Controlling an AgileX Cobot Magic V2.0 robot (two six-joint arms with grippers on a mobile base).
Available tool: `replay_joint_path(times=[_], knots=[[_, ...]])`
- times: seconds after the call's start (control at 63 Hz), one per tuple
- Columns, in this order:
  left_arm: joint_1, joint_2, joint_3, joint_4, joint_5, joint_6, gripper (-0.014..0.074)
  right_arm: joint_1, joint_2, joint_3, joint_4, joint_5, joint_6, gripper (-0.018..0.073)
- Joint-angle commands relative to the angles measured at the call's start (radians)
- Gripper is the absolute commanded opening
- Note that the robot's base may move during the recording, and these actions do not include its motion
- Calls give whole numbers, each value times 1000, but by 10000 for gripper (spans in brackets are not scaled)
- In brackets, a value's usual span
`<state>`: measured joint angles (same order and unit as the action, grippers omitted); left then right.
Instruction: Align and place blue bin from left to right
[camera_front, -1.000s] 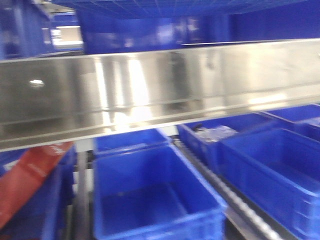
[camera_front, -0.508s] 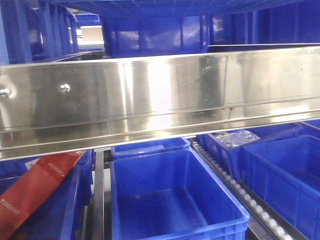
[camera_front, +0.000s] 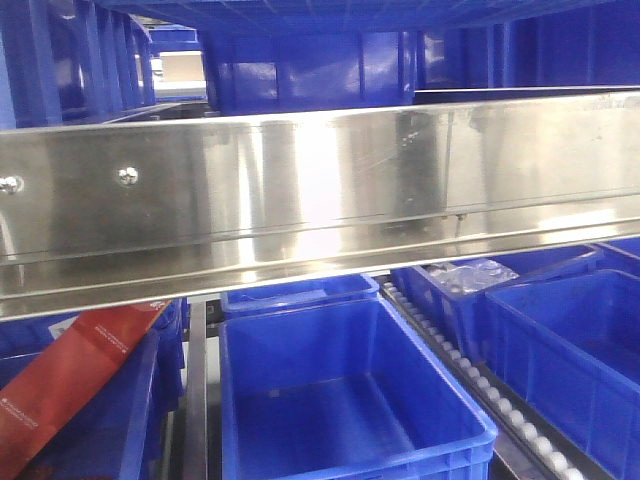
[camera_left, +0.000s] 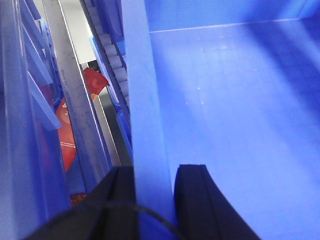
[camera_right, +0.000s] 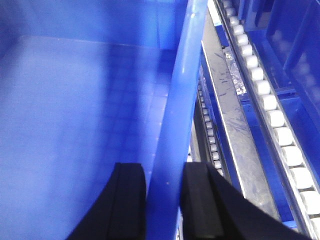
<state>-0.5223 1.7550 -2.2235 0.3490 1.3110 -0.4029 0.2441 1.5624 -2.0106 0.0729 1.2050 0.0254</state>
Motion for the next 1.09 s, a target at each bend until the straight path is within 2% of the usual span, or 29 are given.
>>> replay_joint_path(times=[0.0,0.682,0.793,0.936,1.079], knots=[[1,-25,-14,43,-90,9,-16,-3,-26,-20,-7,-76,-35,-78],[1,-25,-14,43,-90,9,-16,-3,-26,-20,2,-75,-35,-78],[1,-25,-14,21,-90,9,-16,-3,-21,-21,1,-105,-35,-78],[1,-23,-11,0,-90,-81,-16,-19,14,-23,-8,-155,-35,-78],[-1,-23,17,-13,-103,-116,-16,-51,62,-23,-8,-222,-35,-78]])
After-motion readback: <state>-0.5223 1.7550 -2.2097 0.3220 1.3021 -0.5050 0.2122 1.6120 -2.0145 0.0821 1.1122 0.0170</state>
